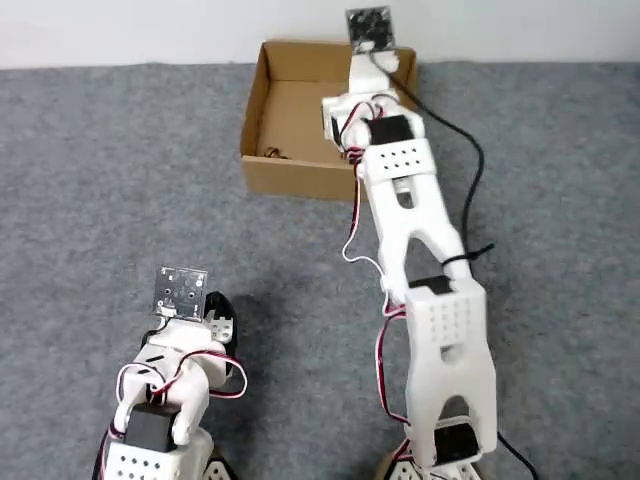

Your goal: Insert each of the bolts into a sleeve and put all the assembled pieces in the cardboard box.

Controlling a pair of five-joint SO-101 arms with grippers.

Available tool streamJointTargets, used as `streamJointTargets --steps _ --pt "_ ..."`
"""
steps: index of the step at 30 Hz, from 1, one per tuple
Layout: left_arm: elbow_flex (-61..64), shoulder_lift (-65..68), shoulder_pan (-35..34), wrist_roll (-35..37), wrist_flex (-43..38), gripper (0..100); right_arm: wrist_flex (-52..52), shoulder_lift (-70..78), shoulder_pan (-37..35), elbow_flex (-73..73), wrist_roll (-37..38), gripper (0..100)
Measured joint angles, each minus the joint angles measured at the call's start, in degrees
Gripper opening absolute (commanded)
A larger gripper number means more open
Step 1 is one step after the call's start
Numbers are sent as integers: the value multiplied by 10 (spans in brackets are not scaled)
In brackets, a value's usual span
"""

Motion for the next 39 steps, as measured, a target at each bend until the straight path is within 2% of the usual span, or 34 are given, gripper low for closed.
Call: streamJointTargets --steps 3,9,14,19,29,36,39 --pt "0 0 0 0 0 6 36 67 0 -67 17 25" --pt "0 0 0 0 24 6 121 149 -1 -188 23 173" --pt "0 0 0 0 110 6 180 171 0 -269 23 124" --pt "0 0 0 0 122 6 212 174 -1 -319 23 2" --pt "0 0 0 0 122 6 353 174 -1 -420 21 8" --pt "0 0 0 0 122 6 487 116 -1 -421 -57 8" --pt "0 0 0 0 122 6 498 82 0 -421 -84 8"
